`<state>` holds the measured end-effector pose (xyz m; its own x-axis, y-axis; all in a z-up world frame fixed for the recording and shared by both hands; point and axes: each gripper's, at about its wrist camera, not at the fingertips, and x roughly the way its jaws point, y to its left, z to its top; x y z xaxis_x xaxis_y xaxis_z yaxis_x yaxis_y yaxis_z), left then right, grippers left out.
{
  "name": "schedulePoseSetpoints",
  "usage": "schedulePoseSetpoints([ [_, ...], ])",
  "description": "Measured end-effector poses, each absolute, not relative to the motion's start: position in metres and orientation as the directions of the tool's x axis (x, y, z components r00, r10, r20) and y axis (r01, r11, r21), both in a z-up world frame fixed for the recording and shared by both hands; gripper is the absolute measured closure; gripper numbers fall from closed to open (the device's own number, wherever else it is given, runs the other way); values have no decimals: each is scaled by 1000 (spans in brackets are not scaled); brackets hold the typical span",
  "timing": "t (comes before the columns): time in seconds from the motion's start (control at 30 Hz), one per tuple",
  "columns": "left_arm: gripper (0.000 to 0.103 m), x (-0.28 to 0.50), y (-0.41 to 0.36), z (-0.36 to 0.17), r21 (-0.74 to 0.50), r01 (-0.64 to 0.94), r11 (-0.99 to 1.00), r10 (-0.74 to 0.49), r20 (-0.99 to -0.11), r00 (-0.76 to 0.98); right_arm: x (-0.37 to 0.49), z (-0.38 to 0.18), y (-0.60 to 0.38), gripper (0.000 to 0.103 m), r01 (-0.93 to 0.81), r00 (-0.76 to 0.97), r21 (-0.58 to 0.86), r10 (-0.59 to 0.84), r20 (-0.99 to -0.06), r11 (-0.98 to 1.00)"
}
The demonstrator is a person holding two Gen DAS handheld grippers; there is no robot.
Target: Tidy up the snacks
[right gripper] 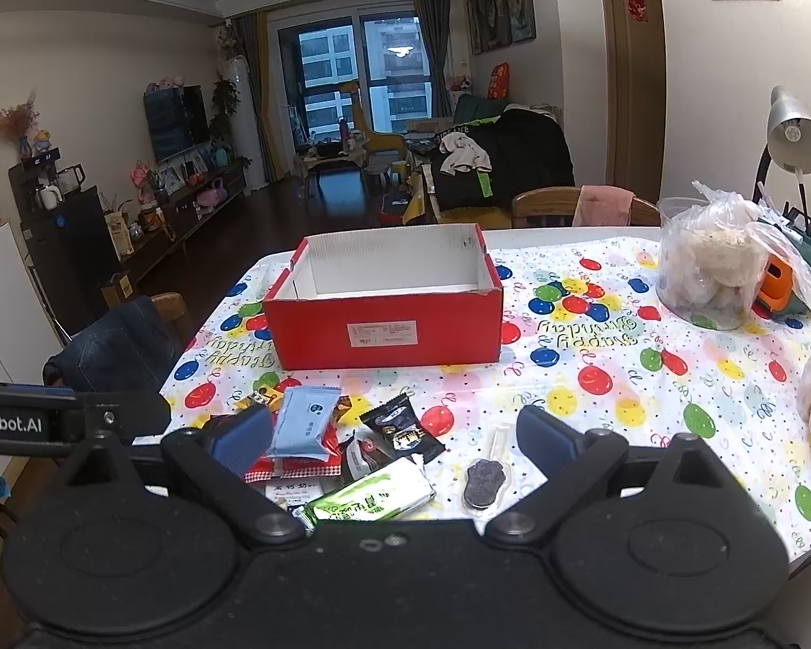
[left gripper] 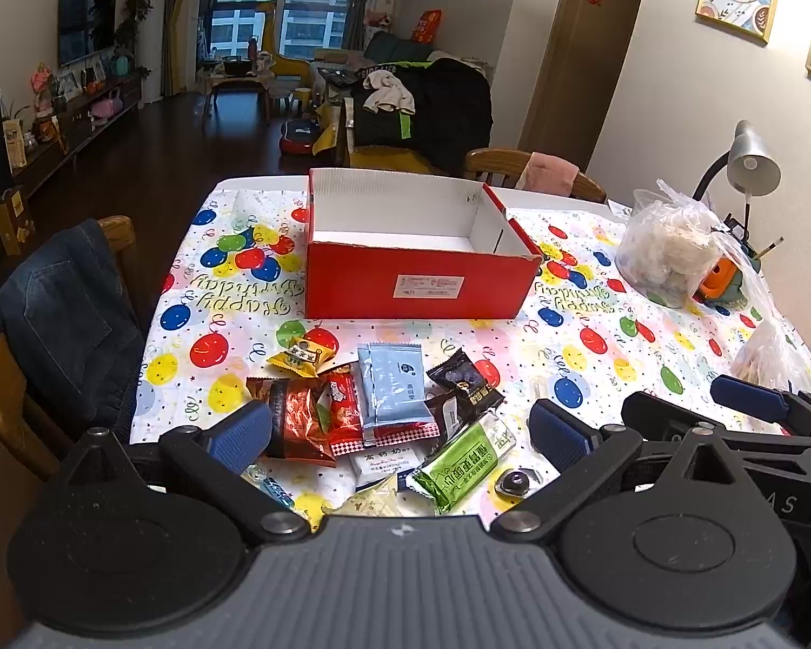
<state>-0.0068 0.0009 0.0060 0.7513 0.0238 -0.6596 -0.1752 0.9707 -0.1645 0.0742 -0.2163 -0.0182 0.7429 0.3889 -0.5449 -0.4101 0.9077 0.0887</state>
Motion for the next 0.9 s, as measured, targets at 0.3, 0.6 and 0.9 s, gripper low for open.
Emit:
schedulePoseSetpoints([
  [0.3,1,-10,2,9,-164,-179,970,28,-655,755,73,-17,-215,6,-412,743,87,390,-544,907],
  [0.6,1,-13,2,10,-166,-176,970,25,-655,755,70,-17,-215,7,-421,745,80,395,-538,903],
  [0.9,1,-16,-1,13,-170,-169,971,18,-652,758,66,-15,-218,8,-414,749,85,392,-533,906],
])
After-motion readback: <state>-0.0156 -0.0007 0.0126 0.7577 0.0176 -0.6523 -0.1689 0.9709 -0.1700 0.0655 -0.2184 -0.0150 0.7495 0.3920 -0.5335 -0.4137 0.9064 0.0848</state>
